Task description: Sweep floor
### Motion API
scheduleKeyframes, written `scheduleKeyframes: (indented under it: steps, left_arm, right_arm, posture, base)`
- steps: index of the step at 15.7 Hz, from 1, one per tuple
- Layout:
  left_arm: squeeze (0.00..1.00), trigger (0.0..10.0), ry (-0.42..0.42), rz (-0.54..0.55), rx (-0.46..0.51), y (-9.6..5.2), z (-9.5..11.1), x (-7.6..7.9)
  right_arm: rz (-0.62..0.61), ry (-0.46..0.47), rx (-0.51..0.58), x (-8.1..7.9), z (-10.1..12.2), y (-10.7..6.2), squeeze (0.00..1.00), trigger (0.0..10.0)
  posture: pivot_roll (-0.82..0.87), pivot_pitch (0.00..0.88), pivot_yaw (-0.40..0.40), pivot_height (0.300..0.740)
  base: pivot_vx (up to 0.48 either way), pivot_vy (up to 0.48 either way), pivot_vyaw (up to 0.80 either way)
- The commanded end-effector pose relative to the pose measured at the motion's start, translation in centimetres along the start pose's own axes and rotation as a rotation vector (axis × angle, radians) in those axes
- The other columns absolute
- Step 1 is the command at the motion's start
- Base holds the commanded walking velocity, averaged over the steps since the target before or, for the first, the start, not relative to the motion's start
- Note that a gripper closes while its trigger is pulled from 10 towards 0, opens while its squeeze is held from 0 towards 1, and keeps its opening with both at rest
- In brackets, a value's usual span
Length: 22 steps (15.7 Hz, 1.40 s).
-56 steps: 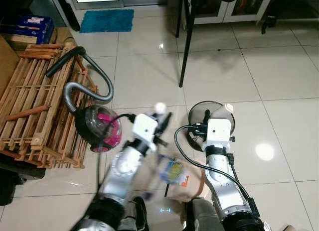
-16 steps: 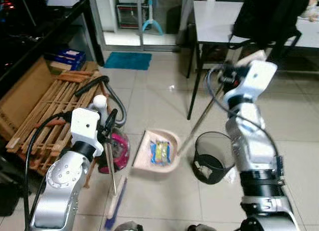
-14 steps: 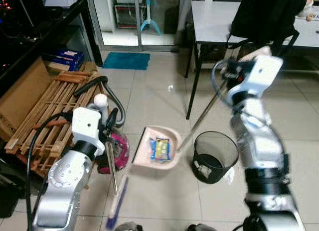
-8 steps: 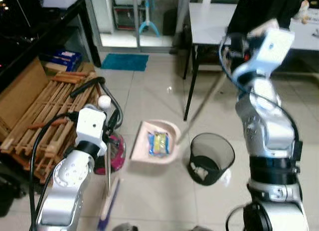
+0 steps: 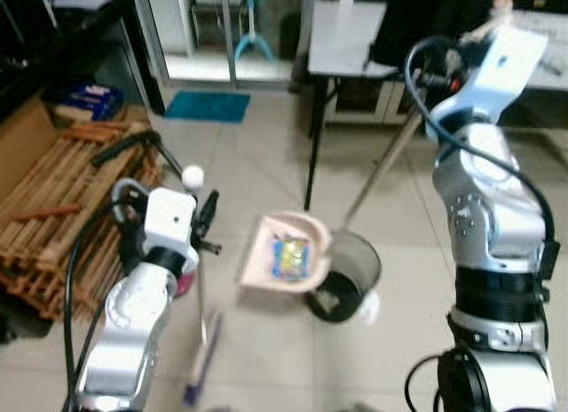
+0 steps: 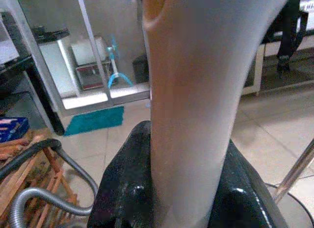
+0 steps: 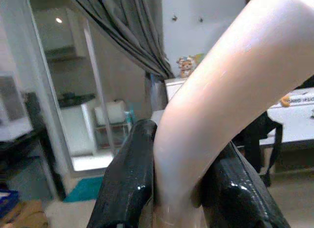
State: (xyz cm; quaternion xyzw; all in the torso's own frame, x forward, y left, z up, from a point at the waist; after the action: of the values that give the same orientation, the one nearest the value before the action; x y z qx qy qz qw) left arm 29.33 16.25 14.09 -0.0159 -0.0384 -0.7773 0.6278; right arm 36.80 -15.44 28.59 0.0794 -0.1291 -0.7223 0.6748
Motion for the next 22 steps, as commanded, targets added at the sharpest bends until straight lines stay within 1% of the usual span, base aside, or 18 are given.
scheduleKeyframes:
  steps: [1, 2, 5, 7, 10, 12, 15, 20, 22]
  left_arm:
    - [0.00, 10.0, -0.006, -0.021, 0.035, 0.3, 0.7, 0.6]
    - [0.00, 10.0, -0.012, -0.011, 0.030, 0.3, 0.7, 0.5]
    - [0.00, 10.0, -0.005, 0.008, 0.060, 0.6, 1.3, 0.2]
    - [0.00, 10.0, -0.033, 0.017, 0.097, 0.9, 2.0, 0.1]
    - [0.00, 10.0, -0.033, 0.016, 0.109, 1.0, 2.2, 0.1]
    - [0.00, 10.0, -0.030, 0.018, 0.107, 0.9, 2.2, 0.0]
    - [0.00, 10.0, -0.035, 0.020, 0.105, 0.8, 2.1, 0.0]
    - [0.00, 10.0, -0.035, 0.018, 0.103, 0.7, 2.0, 0.0]
    - [0.00, 10.0, -0.031, 0.012, 0.099, 0.8, 2.0, 0.0]
  right_arm:
    - [-0.040, 0.009, 0.044, 1.1, 1.3, 0.0, 0.00, 10.0]
    - [-0.045, 0.008, 0.040, 1.2, 1.3, 0.0, 0.00, 10.0]
    - [-0.064, 0.004, 0.040, 1.6, 1.2, -0.1, 0.00, 10.0]
    - [-0.066, 0.002, 0.040, 1.7, 1.3, 0.0, 0.00, 10.0]
    - [-0.067, 0.018, 0.023, 1.8, 1.1, 0.0, 0.00, 10.0]
    - [-0.072, 0.018, 0.014, 1.8, 0.8, 0.1, 0.00, 10.0]
    - [-0.065, 0.008, 0.015, 1.7, 0.8, 0.0, 0.00, 10.0]
    - [-0.071, 0.016, 0.013, 1.8, 0.8, 0.0, 0.00, 10.0]
    - [-0.082, 0.016, 0.010, 2.0, 0.7, 0.0, 0.00, 10.0]
  posture:
    - [-0.04, 0.000, 0.039, 0.740]
    - [-0.04, 0.000, 0.039, 0.740]
    - [-0.04, 0.000, 0.040, 0.740]
    - [-0.04, 0.000, 0.040, 0.740]
    - [-0.04, 0.000, 0.039, 0.740]
    - [-0.04, 0.000, 0.037, 0.740]
    - [-0.04, 0.000, 0.031, 0.740]
    - [-0.04, 0.000, 0.031, 0.740]
    - [-0.04, 0.000, 0.036, 0.740]
  base:
    - [0.000, 0.000, 0.00]
    - [0.000, 0.000, 0.00]
    - [0.000, 0.000, 0.00]
    - [0.127, 0.000, 0.00]
    - [0.318, 0.000, 0.00]
    - [0.349, 0.000, -0.44]
    - [0.365, 0.000, 0.00]
    - [0.365, 0.000, 0.00]
    - [0.366, 0.000, -0.80]
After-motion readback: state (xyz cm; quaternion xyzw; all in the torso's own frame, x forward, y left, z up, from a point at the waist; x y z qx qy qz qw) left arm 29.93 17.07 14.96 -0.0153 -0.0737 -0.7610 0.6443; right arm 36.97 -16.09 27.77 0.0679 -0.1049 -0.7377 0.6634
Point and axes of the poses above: a point about 5 cm out from each wrist's last joint towards the gripper, its own y axis pointing out of the wrist towards the gripper, its own z axis along the axis of the wrist's last joint, x = y × z, the point moved 3 cm from there along y, pointing out of the wrist towards the gripper, and after that the axes turned 15 degrees about -y, right-handed, at the moved point
